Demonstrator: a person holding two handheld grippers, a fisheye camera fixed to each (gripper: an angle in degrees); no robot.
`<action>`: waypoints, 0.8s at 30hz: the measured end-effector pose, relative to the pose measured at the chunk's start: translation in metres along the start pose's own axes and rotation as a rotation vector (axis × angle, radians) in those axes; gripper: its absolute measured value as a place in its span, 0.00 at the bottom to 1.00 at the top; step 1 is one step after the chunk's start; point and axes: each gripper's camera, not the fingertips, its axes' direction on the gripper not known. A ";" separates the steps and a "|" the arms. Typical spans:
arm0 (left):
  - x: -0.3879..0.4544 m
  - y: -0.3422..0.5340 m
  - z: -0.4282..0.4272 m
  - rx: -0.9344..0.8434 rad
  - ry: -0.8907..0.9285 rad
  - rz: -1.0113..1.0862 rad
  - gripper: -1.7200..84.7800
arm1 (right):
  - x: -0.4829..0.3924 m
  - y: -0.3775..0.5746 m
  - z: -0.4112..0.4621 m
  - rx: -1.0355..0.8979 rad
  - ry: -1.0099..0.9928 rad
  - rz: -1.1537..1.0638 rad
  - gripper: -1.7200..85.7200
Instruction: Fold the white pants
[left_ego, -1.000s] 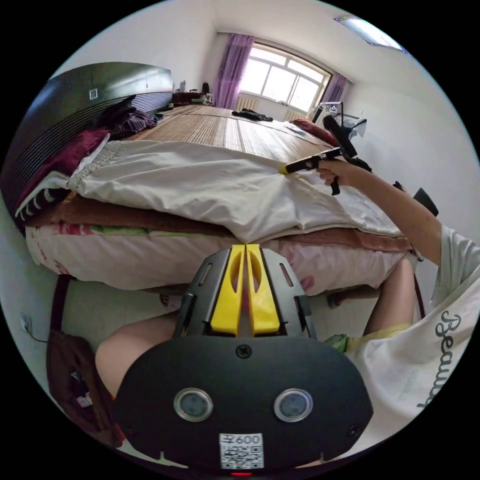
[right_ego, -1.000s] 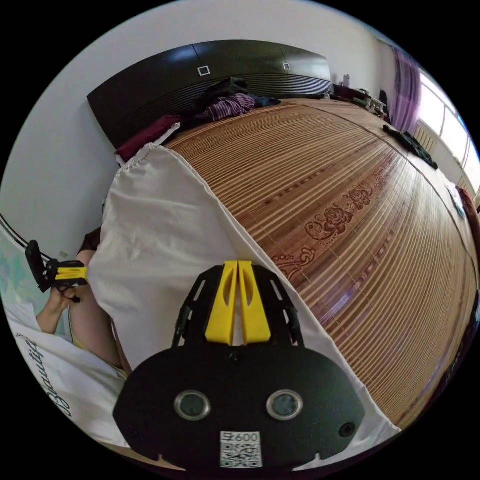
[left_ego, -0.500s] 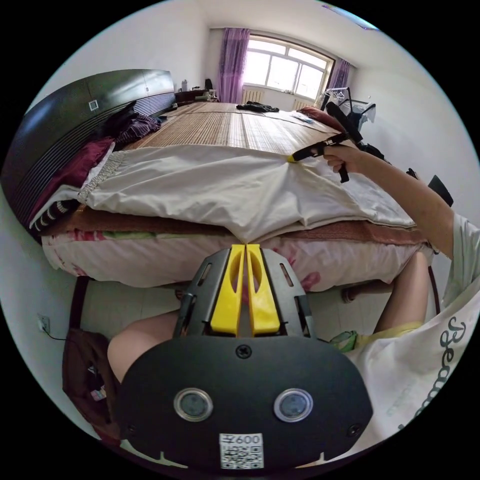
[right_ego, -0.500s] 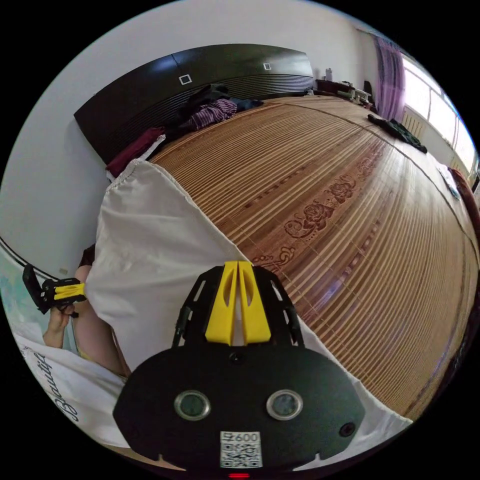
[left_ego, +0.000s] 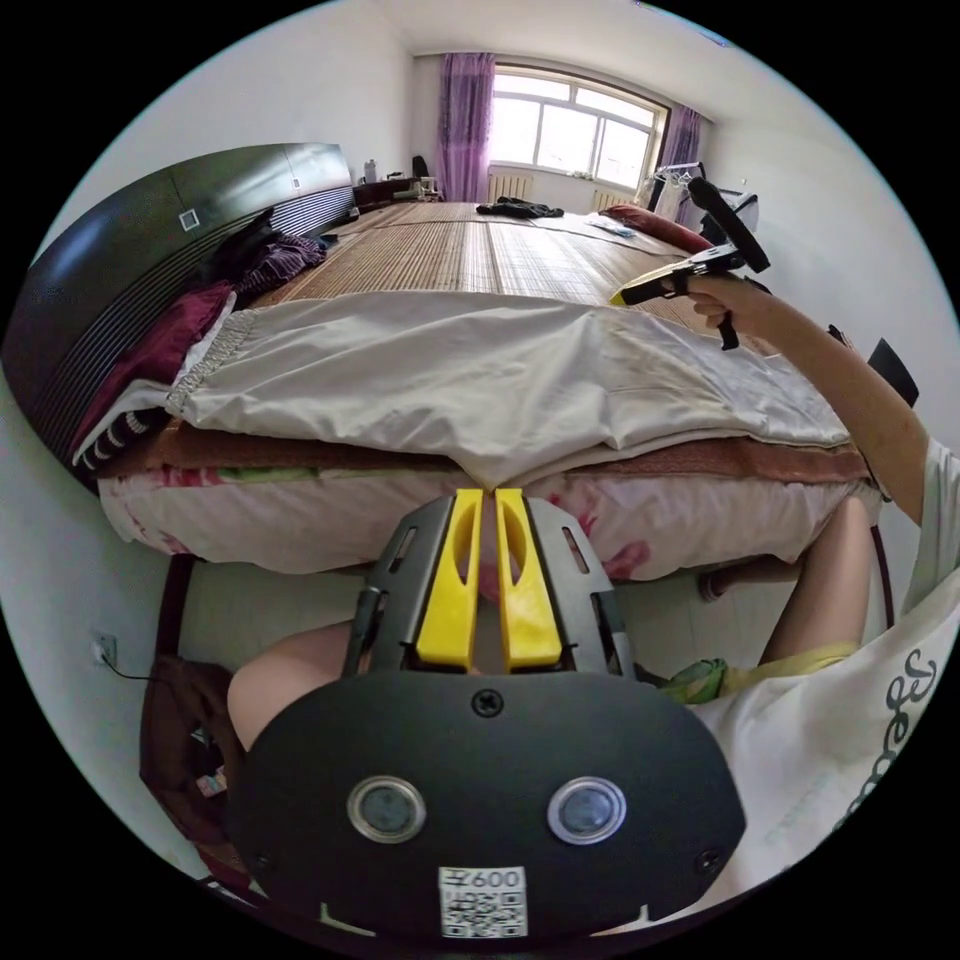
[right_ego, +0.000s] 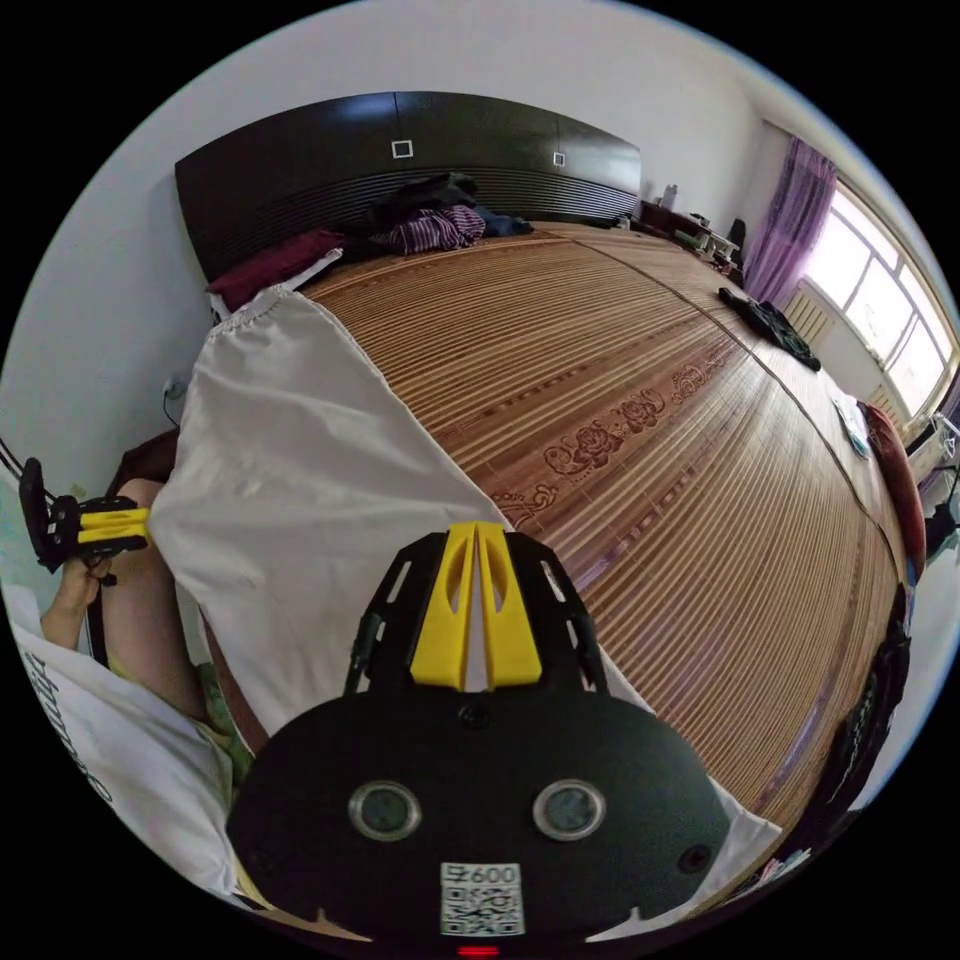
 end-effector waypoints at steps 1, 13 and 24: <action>0.008 0.001 0.004 0.000 -0.019 0.002 0.07 | -0.003 -0.001 -0.006 -0.002 -0.002 -0.002 0.01; 0.078 -0.008 0.041 0.015 -0.111 0.027 0.06 | -0.020 -0.039 -0.008 -0.052 0.012 0.063 0.01; 0.123 -0.039 0.045 -0.003 -0.077 0.030 0.04 | -0.033 -0.067 -0.006 -0.082 0.118 0.093 0.01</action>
